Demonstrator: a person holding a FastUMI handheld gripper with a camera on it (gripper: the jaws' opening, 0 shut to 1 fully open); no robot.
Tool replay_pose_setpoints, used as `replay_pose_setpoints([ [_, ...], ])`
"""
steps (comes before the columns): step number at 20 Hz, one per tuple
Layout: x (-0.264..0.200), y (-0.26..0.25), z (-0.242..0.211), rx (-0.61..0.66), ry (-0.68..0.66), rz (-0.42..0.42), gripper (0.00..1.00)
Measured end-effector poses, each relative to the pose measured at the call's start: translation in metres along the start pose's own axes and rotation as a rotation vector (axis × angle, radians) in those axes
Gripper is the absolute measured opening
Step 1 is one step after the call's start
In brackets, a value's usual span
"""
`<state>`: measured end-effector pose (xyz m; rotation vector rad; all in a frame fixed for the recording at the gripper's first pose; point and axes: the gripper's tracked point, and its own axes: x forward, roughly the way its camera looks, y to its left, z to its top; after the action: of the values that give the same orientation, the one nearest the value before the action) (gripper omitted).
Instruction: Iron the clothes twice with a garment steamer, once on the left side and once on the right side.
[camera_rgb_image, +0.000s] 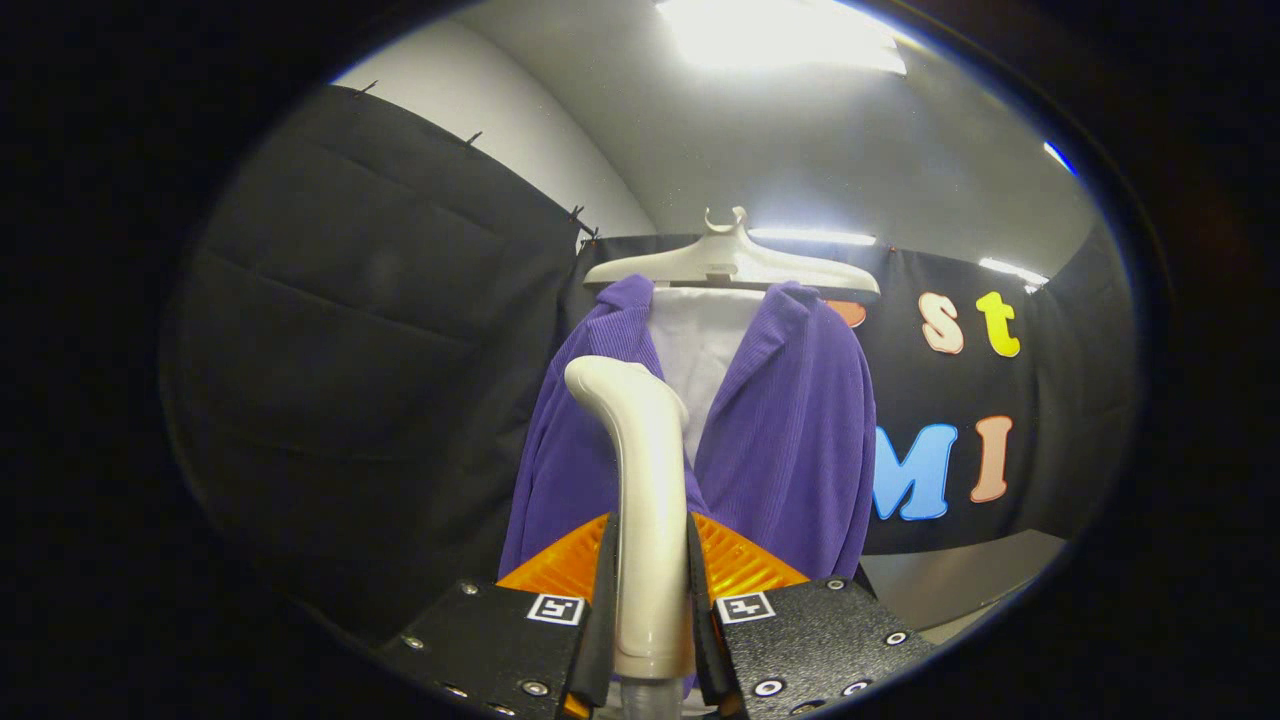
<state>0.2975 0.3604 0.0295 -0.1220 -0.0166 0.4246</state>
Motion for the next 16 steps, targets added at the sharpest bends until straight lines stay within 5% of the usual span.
replay_pose_setpoints([
  [16, -0.045, 0.002, -0.115, -0.011, 0.172, 0.044, 0.34],
])
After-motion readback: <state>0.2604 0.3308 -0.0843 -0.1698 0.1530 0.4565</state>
